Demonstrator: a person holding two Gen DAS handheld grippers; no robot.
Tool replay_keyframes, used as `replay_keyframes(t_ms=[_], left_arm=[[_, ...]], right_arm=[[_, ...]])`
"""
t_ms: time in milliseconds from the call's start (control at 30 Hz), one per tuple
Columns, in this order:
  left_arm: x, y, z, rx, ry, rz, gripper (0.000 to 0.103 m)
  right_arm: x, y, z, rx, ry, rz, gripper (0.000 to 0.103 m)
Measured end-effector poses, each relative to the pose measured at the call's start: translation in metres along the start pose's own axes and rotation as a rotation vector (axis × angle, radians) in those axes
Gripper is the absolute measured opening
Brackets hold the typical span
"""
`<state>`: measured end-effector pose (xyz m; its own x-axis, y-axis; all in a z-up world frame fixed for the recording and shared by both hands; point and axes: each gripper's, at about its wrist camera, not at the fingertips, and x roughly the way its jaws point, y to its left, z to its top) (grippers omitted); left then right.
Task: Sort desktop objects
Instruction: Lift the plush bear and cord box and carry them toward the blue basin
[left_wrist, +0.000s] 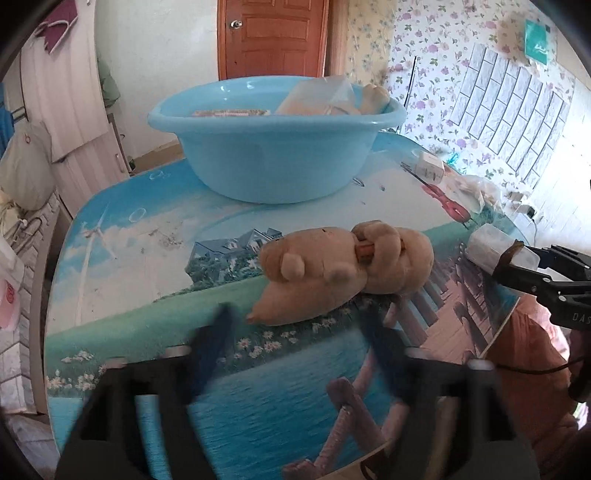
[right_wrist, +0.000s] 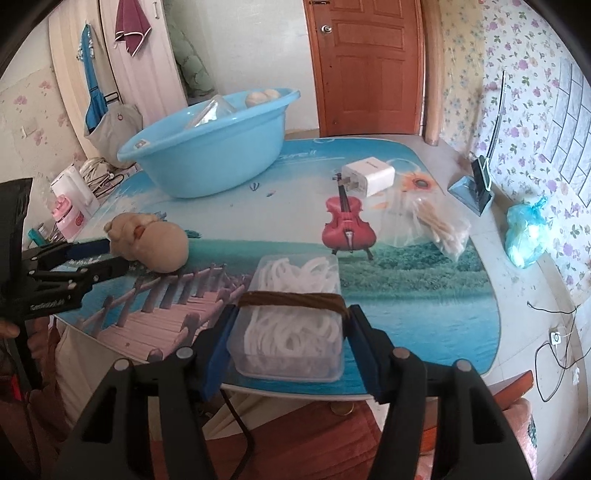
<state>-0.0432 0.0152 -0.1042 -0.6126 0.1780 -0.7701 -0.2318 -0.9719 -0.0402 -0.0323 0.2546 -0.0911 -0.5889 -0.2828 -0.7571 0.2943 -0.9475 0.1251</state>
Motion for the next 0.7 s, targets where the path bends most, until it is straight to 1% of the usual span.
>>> replay_keyframes(t_ms=[33,133,267,333,533,567,600,633,667,700], left_arm=[[-0.001,-0.001,0.000,0.014,-0.012,0.016,0.103],[-0.001,-0.006,0.003,0.069,-0.037,0.044,0.103],[0.010,-0.003,0.010,0.092,-0.028,0.087,0.103],[0.016,-0.001,0.013,0.098,-0.019,0.082,0.103],[0.029,0.001,0.017,0.106,0.013,0.023,0.103],[0.029,0.001,0.017,0.112,0.009,0.019,0.098],[0.030,0.000,0.017,0.116,0.005,0.007,0.090],[0.031,-0.001,0.017,0.116,0.012,-0.013,0.063],[0.031,0.000,0.017,0.111,0.020,-0.033,0.049],[0.030,0.001,0.017,0.097,0.025,-0.057,0.047]], right_arm=[[0.000,0.000,0.000,0.000,0.002,0.000,0.058],[0.000,0.000,0.001,0.004,0.000,-0.002,0.058],[0.001,-0.001,0.002,0.006,0.000,-0.005,0.058],[0.001,-0.002,0.002,0.006,0.000,-0.004,0.058],[0.001,-0.003,0.003,0.007,0.000,-0.003,0.058],[0.001,-0.003,0.003,0.007,-0.001,-0.004,0.058],[0.002,-0.003,0.003,0.007,-0.001,-0.002,0.058],[0.002,-0.003,0.003,0.008,-0.003,-0.001,0.058],[0.002,-0.003,0.004,0.008,-0.003,-0.001,0.058],[0.002,-0.004,0.004,0.008,-0.004,0.000,0.058]])
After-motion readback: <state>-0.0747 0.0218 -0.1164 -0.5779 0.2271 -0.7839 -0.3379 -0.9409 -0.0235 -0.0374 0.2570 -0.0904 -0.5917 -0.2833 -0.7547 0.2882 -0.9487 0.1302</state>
